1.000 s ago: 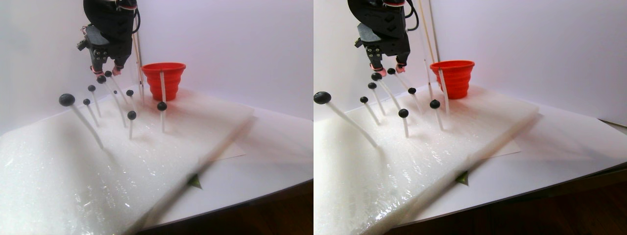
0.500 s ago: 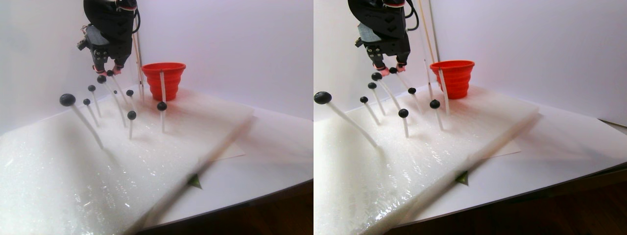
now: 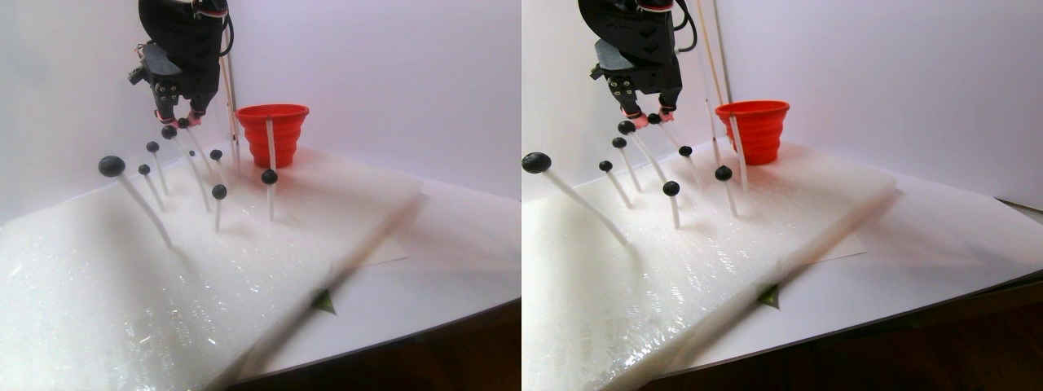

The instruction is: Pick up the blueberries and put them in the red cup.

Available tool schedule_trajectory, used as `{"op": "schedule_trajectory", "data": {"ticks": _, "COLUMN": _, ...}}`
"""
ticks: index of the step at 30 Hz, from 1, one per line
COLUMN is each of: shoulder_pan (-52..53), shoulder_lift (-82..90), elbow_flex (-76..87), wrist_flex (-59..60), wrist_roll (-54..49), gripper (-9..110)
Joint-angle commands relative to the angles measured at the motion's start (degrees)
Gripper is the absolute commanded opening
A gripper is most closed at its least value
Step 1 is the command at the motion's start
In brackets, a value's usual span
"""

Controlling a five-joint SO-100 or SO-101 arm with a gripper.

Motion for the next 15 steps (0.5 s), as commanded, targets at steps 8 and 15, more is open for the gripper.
{"op": "schedule_trajectory", "data": {"ticks": 8, "shoulder_pan": -1.0, "shoulder_lift": 10.5, "elbow_flex": -0.5, "wrist_flex": 1.6, "wrist_roll": 0.9, "gripper": 12}}
{"op": "schedule_trajectory", "data": {"ticks": 15, "shoulder_pan": -0.4, "shoulder_lift": 14.0, "elbow_flex": 0.9, "wrist_flex": 3.7, "wrist_roll": 1.6, "gripper": 12}}
